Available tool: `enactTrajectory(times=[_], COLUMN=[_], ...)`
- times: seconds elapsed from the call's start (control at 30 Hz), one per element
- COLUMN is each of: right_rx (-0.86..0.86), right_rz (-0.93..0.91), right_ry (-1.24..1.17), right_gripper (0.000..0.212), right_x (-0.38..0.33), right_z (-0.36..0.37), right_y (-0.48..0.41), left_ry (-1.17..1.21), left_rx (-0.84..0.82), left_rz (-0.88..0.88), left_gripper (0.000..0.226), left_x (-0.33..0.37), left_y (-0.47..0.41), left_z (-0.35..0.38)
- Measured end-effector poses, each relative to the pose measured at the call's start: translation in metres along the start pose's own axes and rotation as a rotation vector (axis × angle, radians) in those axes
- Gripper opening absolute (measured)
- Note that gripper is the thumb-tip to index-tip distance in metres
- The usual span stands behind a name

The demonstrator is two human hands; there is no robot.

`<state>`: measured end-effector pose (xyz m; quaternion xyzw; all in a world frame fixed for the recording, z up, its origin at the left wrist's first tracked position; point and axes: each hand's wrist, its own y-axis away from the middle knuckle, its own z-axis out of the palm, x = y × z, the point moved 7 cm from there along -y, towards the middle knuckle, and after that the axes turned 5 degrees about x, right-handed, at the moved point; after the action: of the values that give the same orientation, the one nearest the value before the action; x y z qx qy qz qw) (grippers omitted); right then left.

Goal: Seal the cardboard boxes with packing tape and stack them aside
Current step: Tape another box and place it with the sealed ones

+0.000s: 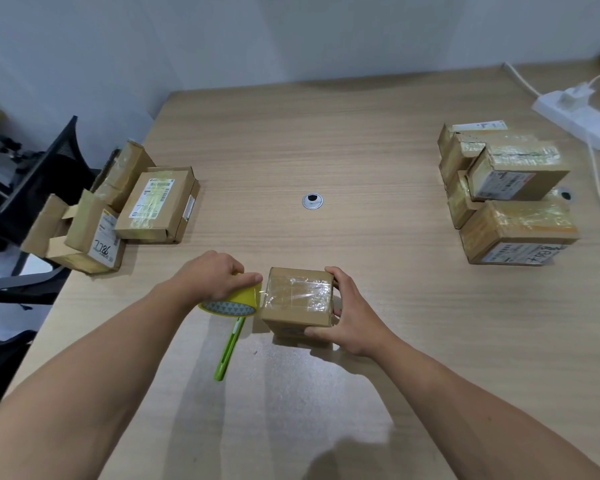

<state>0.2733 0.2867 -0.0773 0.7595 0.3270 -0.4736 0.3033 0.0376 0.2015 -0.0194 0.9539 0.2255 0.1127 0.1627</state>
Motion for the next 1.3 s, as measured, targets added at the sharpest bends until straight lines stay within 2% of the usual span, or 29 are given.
enactTrajectory(times=[0.4,0.47,0.53,0.67,0.77,0.93,1.1,1.3], right_rx=[-0.036,-0.062,-0.016,0.136,0.151,0.150,0.233,0.316], right_rz=[0.054,0.074,0.118,0.222,0.275,0.273,0.290,0.393], right_ry=[-0.028,-0.110,-0.205,-0.147,-0.223,-0.358,-0.561,-0.799], right_gripper=[0.118,0.107,0.089,0.050,0.036,0.032,0.025,0.038], right_x=[0.004,0.000,-0.005,-0.008,-0.010,-0.004,0.005,0.019], right_z=[0.003,0.004,0.004,0.006,0.007,0.004,-0.003,-0.003], right_y=[-0.001,0.000,-0.001,-0.006,-0.006,-0.003,0.002,0.003], left_ry=[0.151,0.162,0.165,0.169,0.188,0.276,0.406,0.509], left_rx=[0.050,0.068,0.076,0.079,0.073,0.063,0.098,0.098], left_rz=[-0.053,-0.063,-0.060,-0.072,-0.078,-0.039,0.026,0.085], left_gripper=[0.062,0.064,0.063,0.058,0.057,0.058,0.074,0.057], left_x=[0.000,-0.001,0.000,0.004,0.003,0.006,0.019,0.037], left_y=[-0.002,-0.001,0.000,0.003,0.006,0.012,0.014,0.010], left_z=[0.020,0.021,0.020,0.018,0.019,0.016,-0.002,-0.022])
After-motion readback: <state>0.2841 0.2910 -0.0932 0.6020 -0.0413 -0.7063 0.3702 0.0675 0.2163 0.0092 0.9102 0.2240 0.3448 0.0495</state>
